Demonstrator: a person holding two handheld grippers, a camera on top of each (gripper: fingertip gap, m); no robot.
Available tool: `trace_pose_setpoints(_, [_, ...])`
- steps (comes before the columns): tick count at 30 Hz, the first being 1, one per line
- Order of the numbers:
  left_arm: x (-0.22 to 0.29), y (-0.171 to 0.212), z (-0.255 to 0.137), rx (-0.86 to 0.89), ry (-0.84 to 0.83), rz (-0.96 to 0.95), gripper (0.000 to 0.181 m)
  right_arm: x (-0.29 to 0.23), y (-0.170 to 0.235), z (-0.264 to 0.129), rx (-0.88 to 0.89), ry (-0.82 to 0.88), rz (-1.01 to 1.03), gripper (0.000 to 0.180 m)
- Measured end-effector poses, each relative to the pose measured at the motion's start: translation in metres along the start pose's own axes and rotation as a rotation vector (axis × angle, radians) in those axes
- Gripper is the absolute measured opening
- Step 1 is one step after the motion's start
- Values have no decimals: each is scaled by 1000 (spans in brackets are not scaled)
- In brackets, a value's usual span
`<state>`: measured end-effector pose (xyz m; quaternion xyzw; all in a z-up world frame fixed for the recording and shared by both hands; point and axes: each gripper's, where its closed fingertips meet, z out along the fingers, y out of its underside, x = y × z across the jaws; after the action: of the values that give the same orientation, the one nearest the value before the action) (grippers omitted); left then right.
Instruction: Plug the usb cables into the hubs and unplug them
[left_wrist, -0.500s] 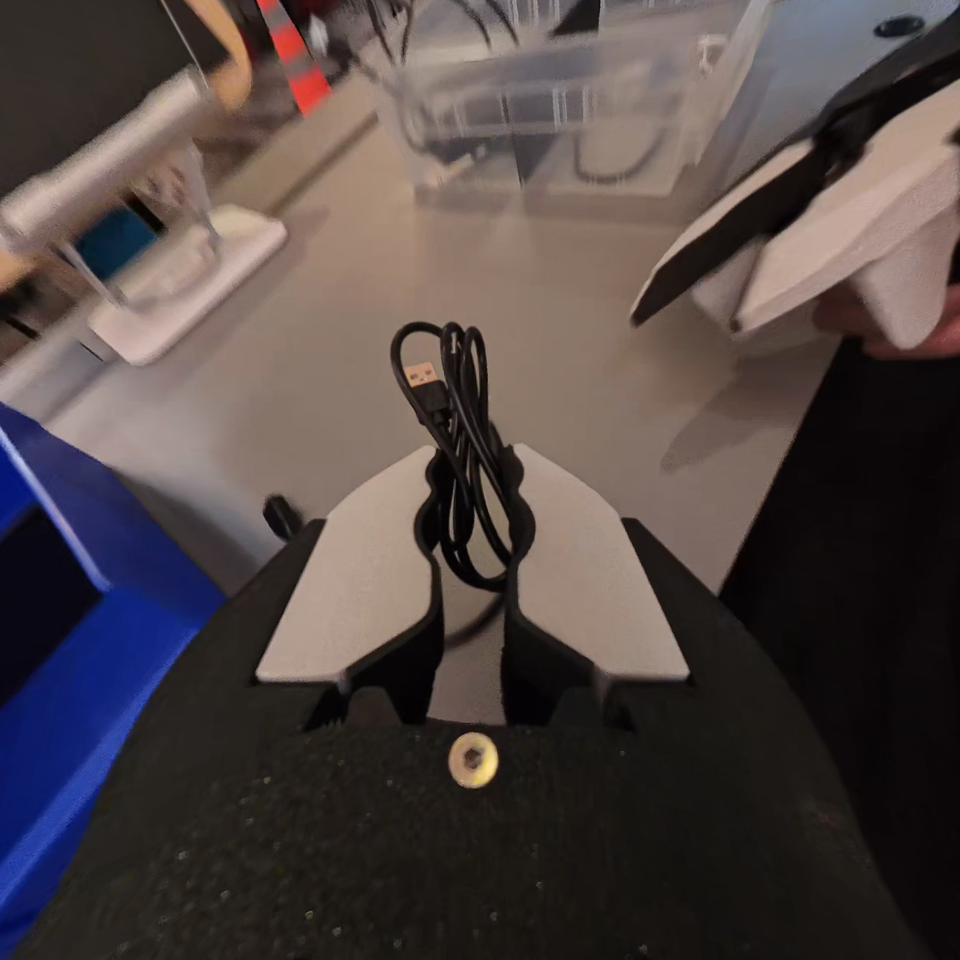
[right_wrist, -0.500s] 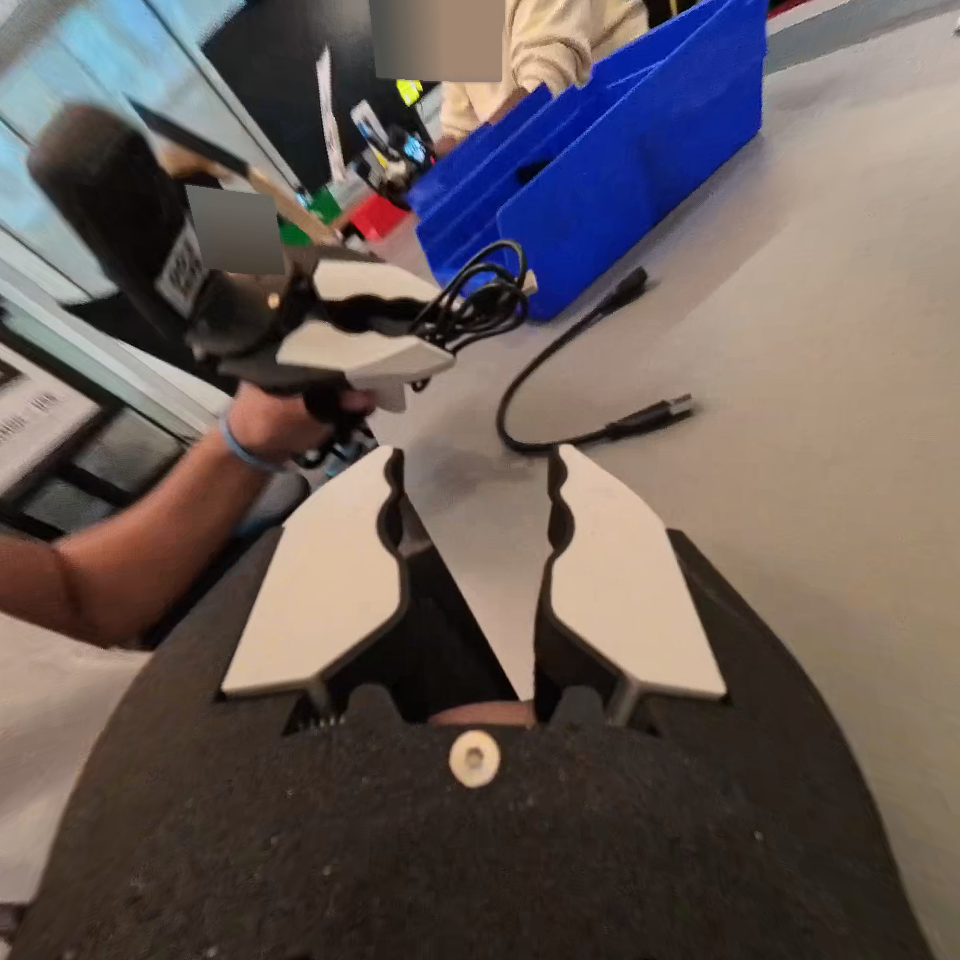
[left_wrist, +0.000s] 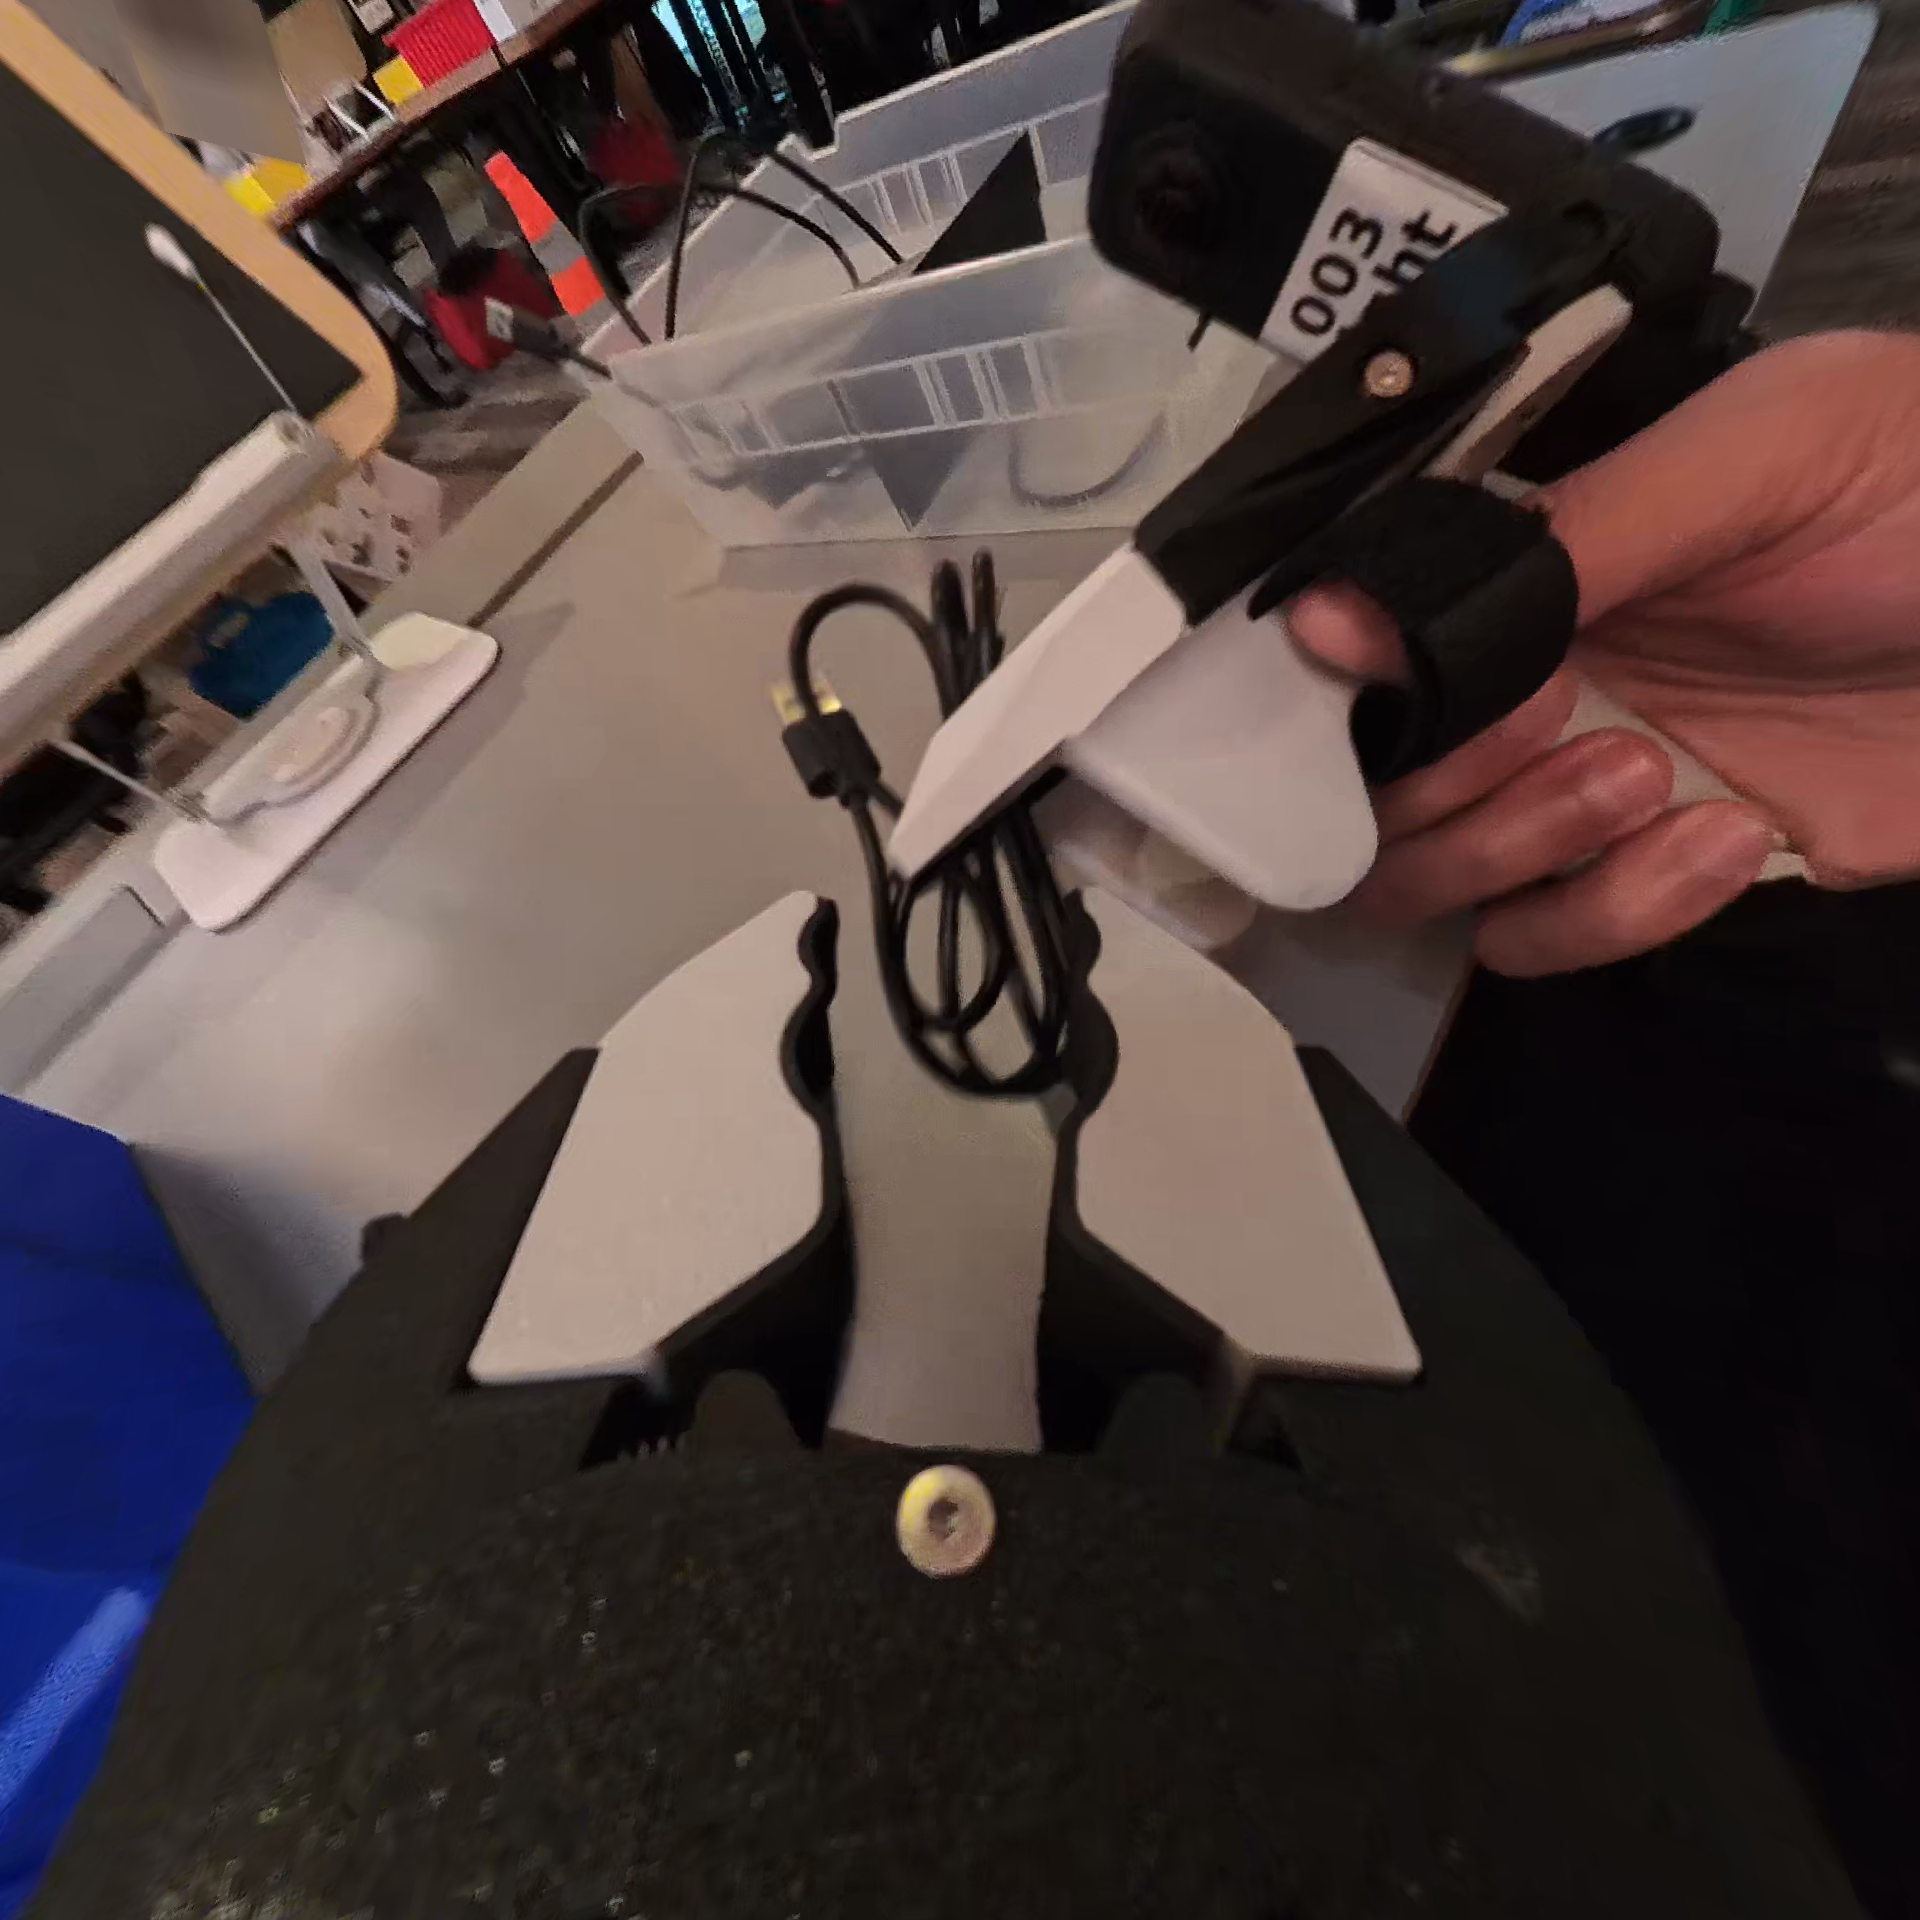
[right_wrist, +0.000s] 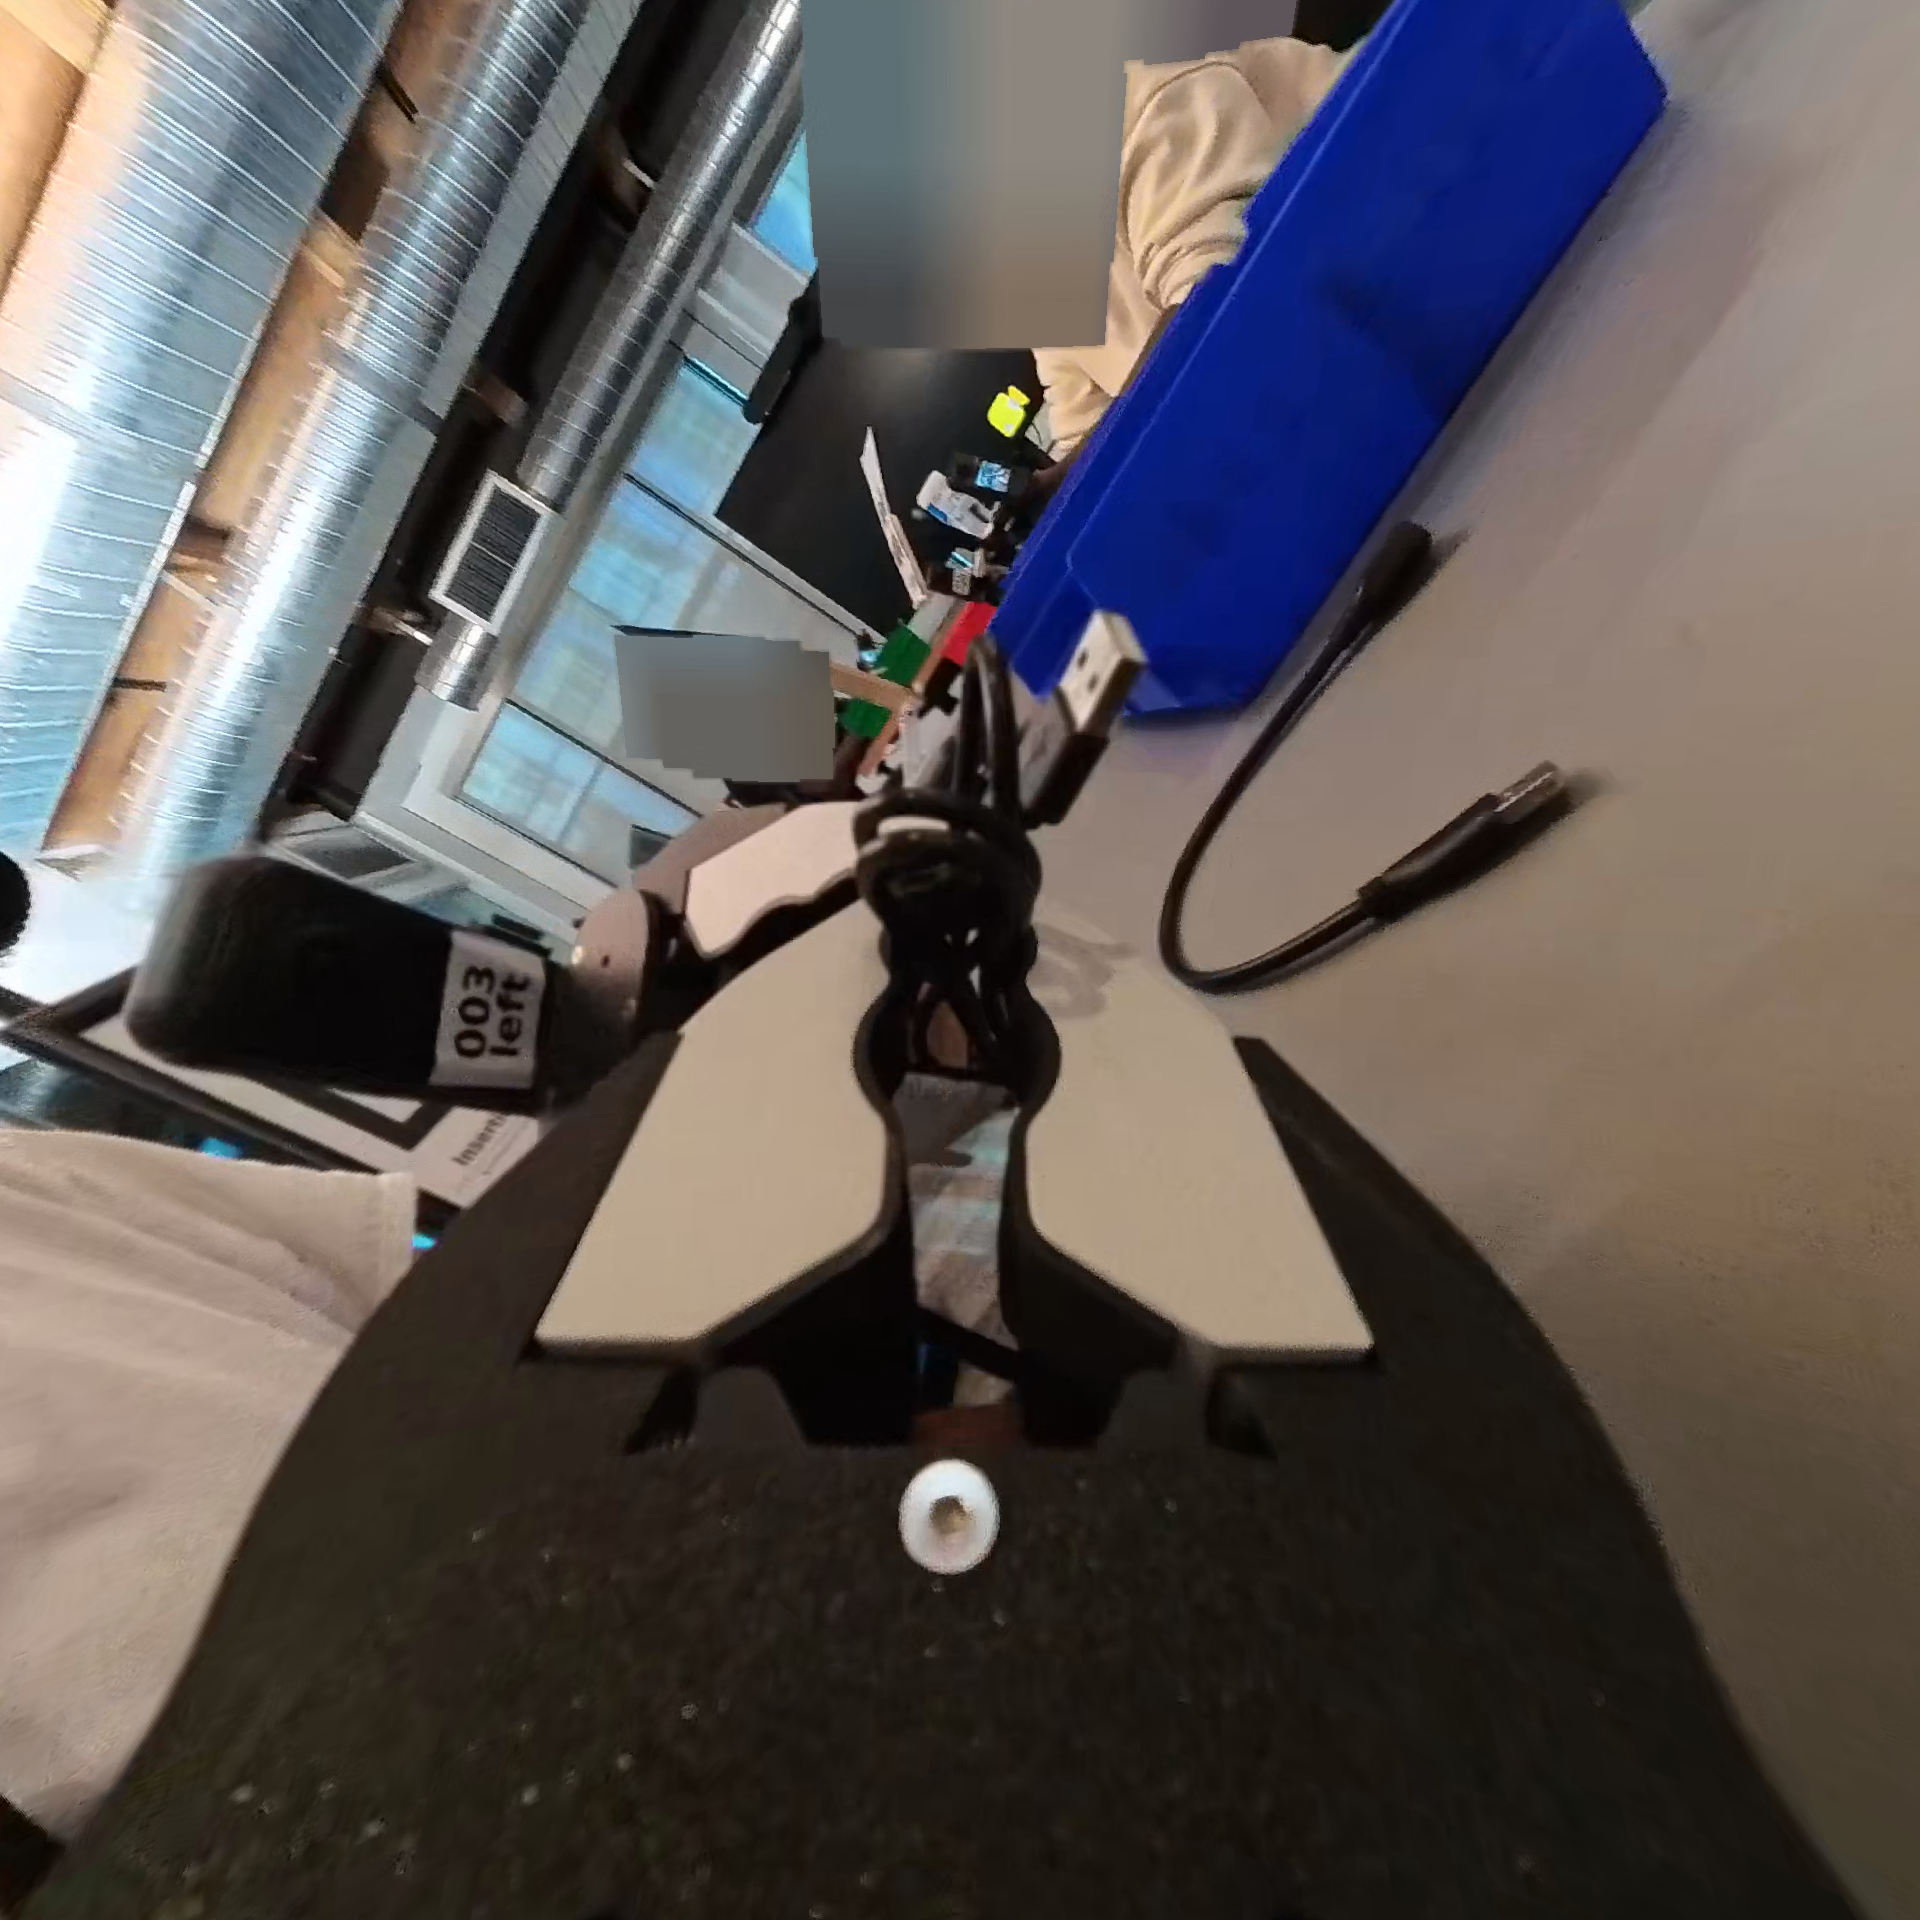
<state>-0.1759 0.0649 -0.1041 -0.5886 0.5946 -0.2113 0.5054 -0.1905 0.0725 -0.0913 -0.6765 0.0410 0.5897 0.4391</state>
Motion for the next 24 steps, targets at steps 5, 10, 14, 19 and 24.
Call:
trace_pose_setpoints(5, [-18,35,-16,-49,29,-170,42,5,-24,-26,-11,158,-254,11])
trace_pose_setpoints(10, [-48,62,-25,-115,-49,-185,37,-16,-115,-95,39,435,-576,11])
trace_pose_setpoints(14, [-46,64,-24,-111,-18,-268,36,12,-190,-187,-211,899,-830,11])
trace_pose_setpoints(19, [-40,66,-19,-142,-17,-216,36,112,-202,-248,-746,1123,-836,11])
trace_pose_setpoints(24, [-41,67,-20,-148,-28,-206,37,187,-191,-264,-1260,1314,-1003,12])
